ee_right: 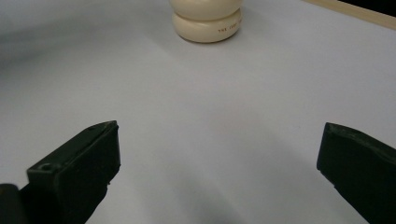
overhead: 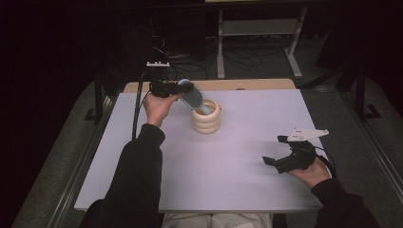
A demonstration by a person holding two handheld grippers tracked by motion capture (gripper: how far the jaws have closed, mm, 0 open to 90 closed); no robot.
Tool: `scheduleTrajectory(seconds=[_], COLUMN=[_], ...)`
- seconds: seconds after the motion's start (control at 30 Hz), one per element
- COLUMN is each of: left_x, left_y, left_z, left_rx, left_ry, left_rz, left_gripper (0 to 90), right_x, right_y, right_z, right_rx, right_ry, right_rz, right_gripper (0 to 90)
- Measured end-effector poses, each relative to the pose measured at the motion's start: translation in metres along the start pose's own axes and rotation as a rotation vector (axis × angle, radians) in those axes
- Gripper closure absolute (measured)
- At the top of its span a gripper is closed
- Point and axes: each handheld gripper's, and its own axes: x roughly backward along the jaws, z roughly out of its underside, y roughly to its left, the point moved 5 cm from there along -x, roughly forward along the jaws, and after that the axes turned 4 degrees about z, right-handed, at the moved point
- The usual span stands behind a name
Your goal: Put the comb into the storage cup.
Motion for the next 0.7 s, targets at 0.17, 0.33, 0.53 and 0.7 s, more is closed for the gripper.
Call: scheduleTrajectory(seconds=[0.17, 0.33, 0.53, 0.7], left_x=[0.002, 0.007, 0.015, 0.026], left_y=[0.005, 0.008, 0.01, 0.005], left_z=[0.004, 0.008, 0.011, 0.01], left_rx=[0.055, 0.014, -0.015, -0.059], left_ry=[-0.029, -0.003, 0.033, -0.001], left_rz=[0.03, -0.087, -0.09, -0.069], left_gripper=[43.5, 12.5, 0.0, 0.0], right_x=[0.0, -0.001, -0.002, -0.003], right_y=[0.0, 0.0, 0.001, 0.0], right_z=[0.0, 0.0, 0.0, 0.0], right_rx=[0.001, 0.0, 0.006, 0.009], right_ry=[0.001, 0.004, 0.008, 0.01], right_rz=[0.001, -0.001, 0.0, 0.004], right_gripper=[0.0, 0.0, 0.0, 0.0])
